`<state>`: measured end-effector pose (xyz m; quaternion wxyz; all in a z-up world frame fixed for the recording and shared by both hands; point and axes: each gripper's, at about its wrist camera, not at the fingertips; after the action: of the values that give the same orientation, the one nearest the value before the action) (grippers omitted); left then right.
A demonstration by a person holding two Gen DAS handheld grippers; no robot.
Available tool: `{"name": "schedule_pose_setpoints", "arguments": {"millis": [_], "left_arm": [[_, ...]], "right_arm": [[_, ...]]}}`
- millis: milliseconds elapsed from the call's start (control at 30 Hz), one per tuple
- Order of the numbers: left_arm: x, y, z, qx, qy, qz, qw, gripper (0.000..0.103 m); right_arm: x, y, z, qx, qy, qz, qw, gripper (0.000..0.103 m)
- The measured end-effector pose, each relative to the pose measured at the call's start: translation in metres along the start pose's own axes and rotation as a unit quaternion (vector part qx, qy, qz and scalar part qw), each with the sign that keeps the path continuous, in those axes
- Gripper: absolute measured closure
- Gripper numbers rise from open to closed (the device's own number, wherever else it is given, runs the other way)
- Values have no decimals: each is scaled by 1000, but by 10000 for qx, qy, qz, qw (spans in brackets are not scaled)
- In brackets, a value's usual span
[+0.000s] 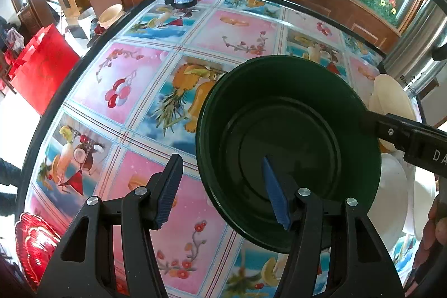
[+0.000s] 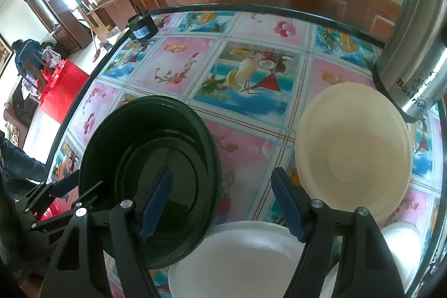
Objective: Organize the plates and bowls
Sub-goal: 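Close both grippers on the rim of the dark green basin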
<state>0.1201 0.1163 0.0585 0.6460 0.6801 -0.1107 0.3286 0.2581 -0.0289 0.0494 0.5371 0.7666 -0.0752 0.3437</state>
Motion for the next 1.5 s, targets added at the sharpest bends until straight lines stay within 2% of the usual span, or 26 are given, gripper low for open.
{"name": "schedule_pose_setpoints", "arguments": {"millis": [267,667,933,1000,1133,1167,1200,1233,1267,1333,1500], "left_arm": [[0,-6,0,5,22,-53,10000,44],[5,-13,2,45,15,-41,10000,44],[7,-25,8,3,-29,-190,9998,44],[6,-30,9,-56,-10,-258,9997,44],[2,-41,10,-194,21,-427,9989,46],[2,-44,10,-241,37,-477,9986,51],[2,-43,10,-218,14,-479,9986,65],[2,-43,10,-176,-24,-463,9988,77],[2,-41,9,-144,-37,-447,9989,78],[3,-37,4,-182,23,-404,9990,84],[6,-17,-3,-238,16,-254,9994,86]], "right_arm": [[4,-4,-2,-94,104,-62,9999,30],[6,-1,-7,-237,123,81,9996,30],[4,-12,-4,-209,55,-55,9998,30],[2,-15,-3,-202,57,-94,9997,36],[0,-27,1,-214,-1,-274,9994,66],[-1,-30,2,-200,-34,-308,9993,70],[-2,-33,4,-154,-81,-334,9993,73],[-3,-35,4,-95,-126,-350,9993,80],[-4,-35,4,-50,-153,-352,9992,89],[-6,-30,0,-90,-71,-318,9994,90],[-10,-4,-9,-35,3,-80,10000,90]]}}
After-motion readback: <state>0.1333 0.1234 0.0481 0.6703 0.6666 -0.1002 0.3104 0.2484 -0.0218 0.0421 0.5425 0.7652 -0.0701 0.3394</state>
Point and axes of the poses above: each gripper's, at about its wrist camera, not at the fingertips, and y roughly against the way its jaws point, z to its right, x to its top, and after that the axes turned 9 degrees about z, right-handed
